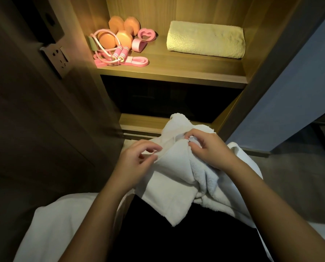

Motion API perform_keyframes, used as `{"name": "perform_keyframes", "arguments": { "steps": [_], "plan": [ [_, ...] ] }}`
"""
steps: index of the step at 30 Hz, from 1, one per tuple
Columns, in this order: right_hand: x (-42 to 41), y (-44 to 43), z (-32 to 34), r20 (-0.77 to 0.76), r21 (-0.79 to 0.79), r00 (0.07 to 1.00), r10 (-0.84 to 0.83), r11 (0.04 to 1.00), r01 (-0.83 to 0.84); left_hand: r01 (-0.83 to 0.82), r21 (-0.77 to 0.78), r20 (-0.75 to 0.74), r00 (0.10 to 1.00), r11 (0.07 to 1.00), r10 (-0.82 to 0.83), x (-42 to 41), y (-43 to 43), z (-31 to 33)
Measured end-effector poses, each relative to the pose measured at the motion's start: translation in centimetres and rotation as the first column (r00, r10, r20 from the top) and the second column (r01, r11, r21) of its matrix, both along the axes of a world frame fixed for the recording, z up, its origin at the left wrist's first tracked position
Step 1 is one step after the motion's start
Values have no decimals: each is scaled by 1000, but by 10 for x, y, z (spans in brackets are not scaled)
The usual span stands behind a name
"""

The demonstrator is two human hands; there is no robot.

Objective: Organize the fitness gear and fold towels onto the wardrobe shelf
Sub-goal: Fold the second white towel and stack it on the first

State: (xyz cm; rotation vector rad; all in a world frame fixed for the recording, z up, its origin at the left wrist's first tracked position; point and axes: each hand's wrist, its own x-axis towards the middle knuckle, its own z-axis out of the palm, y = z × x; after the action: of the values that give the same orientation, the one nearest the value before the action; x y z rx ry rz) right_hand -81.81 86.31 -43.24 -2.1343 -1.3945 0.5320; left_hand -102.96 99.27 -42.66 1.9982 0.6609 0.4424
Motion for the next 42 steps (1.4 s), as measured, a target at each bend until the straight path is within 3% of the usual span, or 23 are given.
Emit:
{"name": "perform_keyframes", "arguments": {
  "steps": [4,7,9,11,12,15,17,22,24,33,37,42],
  "plan": [
    [0,-2,-3,-32,41,999,-32,999,33,61,4,-82,995,998,-60,-2,4,-5],
    [-1,-6,-4,-54,64,998,-38,997,41,-157,-33,19,987,987,158,6,2,-5],
    [-1,-7,-5,-60,72,997,-46,996,50,-332,-221,66,933,917,353,14,5,-3],
    [0,-8,-5,-68,89,996,-65,994,71,-437,-340,31,880,833,475,22,14,-3],
    [1,-8,-6,-73,97,995,-74,992,81,-464,-309,6,872,830,489,24,18,-4],
    [3,-8,-6,-78,97,993,-83,991,91,-430,-17,-9,903,903,430,24,22,-13],
    [3,-7,-7,-83,94,993,-84,991,92,-316,70,-15,948,946,317,19,20,-22],
    [3,-6,-9,-86,97,993,-83,991,92,3,-165,-38,999,986,-9,5,22,-40],
    [4,-6,-10,-89,95,992,-85,991,93,32,-209,-35,999,977,-40,2,24,-44],
    [3,1,-14,-93,69,987,-128,988,135,-182,-89,85,978,979,190,-13,23,-46],
    [5,8,-14,-71,23,980,-188,981,190,-375,-176,-4,925,910,380,-37,9,-64],
    [5,13,-16,-54,3,973,-224,974,224,-424,-442,-153,904,791,399,-45,-7,-70]
  ]
}}
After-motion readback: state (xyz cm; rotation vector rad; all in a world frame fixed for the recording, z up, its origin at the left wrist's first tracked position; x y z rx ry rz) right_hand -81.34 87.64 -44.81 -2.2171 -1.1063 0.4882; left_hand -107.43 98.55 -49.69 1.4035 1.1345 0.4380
